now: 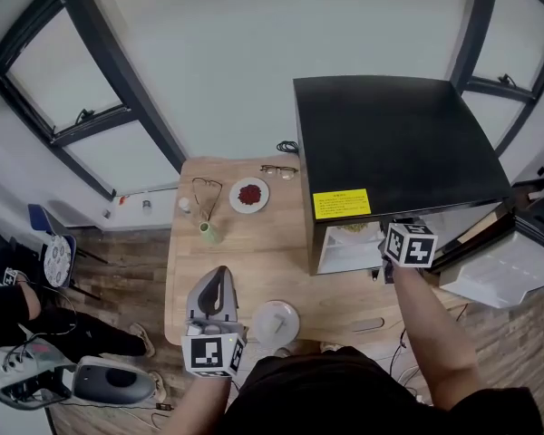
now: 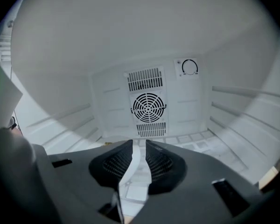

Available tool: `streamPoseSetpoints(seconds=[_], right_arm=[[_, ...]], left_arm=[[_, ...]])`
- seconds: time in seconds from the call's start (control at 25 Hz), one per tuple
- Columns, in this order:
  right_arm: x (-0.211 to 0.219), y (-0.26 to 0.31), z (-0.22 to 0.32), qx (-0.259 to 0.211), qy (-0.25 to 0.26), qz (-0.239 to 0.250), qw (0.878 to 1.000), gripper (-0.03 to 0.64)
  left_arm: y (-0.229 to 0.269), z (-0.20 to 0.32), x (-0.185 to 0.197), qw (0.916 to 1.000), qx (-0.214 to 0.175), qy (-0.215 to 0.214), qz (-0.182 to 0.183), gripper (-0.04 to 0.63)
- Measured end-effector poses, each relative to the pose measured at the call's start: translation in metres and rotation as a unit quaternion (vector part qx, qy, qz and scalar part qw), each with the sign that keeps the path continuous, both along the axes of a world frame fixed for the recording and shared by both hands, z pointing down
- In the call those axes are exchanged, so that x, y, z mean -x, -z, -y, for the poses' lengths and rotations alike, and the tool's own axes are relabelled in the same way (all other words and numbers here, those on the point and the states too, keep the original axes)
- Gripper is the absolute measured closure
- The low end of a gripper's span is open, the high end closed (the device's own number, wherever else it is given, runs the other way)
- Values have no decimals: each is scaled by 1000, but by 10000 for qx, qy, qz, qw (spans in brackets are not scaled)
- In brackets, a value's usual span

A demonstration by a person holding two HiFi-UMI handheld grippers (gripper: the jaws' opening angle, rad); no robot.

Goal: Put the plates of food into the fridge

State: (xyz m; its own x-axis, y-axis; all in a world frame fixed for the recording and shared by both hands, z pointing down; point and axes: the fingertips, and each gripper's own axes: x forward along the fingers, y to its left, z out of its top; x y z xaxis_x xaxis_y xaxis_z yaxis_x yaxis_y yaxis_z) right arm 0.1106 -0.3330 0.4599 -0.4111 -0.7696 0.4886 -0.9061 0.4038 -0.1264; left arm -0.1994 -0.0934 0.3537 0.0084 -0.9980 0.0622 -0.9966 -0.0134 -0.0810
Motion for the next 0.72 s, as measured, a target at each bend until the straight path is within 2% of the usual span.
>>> streamPoseSetpoints(seconds=[0.24,0.4,0.48,0.6,0.72], right_arm=[[1,23,-17,-436,298,95,9986,518],[3,38,-30,-692,609,213,9955,518],[3,41,-35,-735,768,338,9938,518],[0,45,-43,-840,956,401,9911,518],[-5,45,-49,-957,1001,470,9893,518]], left_arm=[[5,-3,-17,10000,-36,4,86,592],[0,-6,-41,9996,41,-251,-157,592],[-5,-7,-50,9996,124,-267,-1,592],[-2,-14,-59,9998,27,-120,156,592],[-2,-23,-55,9998,-111,153,35,592]])
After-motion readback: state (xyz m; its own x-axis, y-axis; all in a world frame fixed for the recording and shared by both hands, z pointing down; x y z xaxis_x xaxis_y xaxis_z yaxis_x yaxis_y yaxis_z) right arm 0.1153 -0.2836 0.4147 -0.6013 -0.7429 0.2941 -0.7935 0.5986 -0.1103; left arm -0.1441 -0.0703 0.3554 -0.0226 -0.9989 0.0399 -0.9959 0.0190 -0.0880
